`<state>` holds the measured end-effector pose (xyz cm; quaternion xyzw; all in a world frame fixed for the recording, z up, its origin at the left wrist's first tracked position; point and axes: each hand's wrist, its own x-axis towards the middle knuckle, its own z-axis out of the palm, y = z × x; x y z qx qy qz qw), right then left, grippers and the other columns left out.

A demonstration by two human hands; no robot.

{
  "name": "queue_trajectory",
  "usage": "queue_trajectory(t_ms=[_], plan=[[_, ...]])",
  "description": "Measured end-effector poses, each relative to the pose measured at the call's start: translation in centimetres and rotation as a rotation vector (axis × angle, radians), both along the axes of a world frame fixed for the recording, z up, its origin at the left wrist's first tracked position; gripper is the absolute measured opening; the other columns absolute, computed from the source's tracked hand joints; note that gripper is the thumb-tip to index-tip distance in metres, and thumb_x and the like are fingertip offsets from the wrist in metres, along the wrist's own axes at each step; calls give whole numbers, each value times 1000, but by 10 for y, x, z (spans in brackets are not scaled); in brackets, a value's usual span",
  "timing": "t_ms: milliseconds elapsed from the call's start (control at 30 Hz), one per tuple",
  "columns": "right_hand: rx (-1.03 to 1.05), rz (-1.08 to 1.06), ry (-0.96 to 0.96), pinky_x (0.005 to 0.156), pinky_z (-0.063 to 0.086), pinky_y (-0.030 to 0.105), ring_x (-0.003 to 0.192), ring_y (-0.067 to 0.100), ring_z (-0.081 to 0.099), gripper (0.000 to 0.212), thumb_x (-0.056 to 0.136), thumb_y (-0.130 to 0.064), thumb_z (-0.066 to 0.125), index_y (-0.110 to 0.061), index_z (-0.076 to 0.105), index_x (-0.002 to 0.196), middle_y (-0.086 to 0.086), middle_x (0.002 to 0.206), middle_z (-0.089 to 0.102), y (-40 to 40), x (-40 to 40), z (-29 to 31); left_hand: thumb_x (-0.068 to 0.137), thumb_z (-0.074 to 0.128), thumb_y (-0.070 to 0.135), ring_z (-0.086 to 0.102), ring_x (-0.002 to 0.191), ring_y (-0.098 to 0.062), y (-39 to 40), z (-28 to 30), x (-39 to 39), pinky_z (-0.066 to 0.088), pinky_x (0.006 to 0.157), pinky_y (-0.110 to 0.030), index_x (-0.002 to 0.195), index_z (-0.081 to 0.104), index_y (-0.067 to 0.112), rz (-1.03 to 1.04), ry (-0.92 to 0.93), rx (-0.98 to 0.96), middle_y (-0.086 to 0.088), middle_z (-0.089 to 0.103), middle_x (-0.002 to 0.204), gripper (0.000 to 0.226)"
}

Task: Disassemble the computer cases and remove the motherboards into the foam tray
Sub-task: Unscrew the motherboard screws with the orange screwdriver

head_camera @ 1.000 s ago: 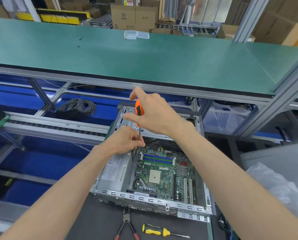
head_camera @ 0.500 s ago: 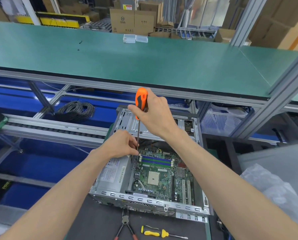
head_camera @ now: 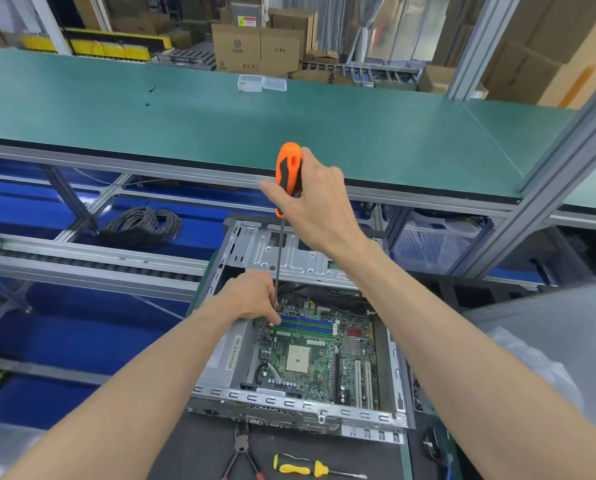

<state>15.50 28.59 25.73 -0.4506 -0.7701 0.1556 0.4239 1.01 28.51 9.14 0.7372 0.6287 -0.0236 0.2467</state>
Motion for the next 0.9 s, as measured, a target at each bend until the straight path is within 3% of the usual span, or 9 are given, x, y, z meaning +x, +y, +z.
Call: queue_trajectory(t_ms=[167, 367, 467, 567, 633, 700, 767, 900], plan=[[7, -20, -8, 67, 45, 41, 63, 29, 51, 34, 93, -40, 64, -13, 45, 86, 0, 58, 49, 2, 6, 3, 70, 85, 20, 70, 62, -8, 2, -3, 6, 62, 70, -37, 63, 77, 13, -27, -59, 4, 5, 71, 60, 12], [60, -69, -2, 58, 34, 32, 55, 22, 44, 34, 92, -40, 63, -14, 44, 84, -1, 56, 46, 3, 20, 5, 82, 79, 19, 71, 64, -13, 3, -1, 9, 59, 68, -31, 65, 76, 8, -19, 54, -40, -2, 72, 61, 20], [47, -86, -51, 57, 34, 32, 52, 19, 42, 34, 92, -39, 65, -14, 44, 84, 3, 58, 51, -2, 34, -4, 89, 62, 12, 62, 49, -6, -2, 2, 7, 48, 53, -24, 67, 71, 3, 78, -179, -17, 2, 68, 55, 26], [33, -107, -115, 60, 26, 32, 49, 14, 38, 34, 92, -38, 66, -16, 40, 84, 3, 58, 53, -9, 48, -19, 91, 48, 2, 39, 38, -11, -12, 15, 5, 33, 44, -21, 60, 51, 0, 188, -687, -54, -3, 52, 48, 32], [30, -122, -120, 60, 26, 27, 48, 13, 36, 35, 92, -36, 66, -18, 37, 85, -1, 54, 50, -12, 56, -27, 92, 40, 1, 27, 41, -12, -17, 24, 12, 23, 41, -19, 55, 43, 9, 282, -1094, -167, -4, 41, 50, 38], [37, -134, -112, 61, 27, 22, 48, 12, 37, 34, 91, -35, 67, -18, 38, 87, -3, 52, 49, -14, 62, -33, 86, 35, 5, 21, 44, -11, -18, 29, 24, 15, 41, -19, 54, 37, 13, 359, -1340, -254, -3, 34, 52, 33], [40, -139, -116, 59, 21, 28, 49, 12, 39, 33, 91, -35, 67, -18, 38, 89, 0, 56, 53, -15, 67, -37, 80, 36, 10, 18, 45, -12, -19, 30, 38, 14, 40, -19, 53, 36, 14, 386, -1399, -283, -3, 31, 53, 27], [44, -160, -131, 56, 25, 29, 49, 11, 43, 34, 90, -34, 67, -23, 35, 94, 1, 57, 54, -17, 77, -43, 85, 62, 17, 16, 42, -14, -23, 20, 64, 15, 41, -22, 66, 53, 13, 278, -1121, -171, 5, 30, 49, 22]])
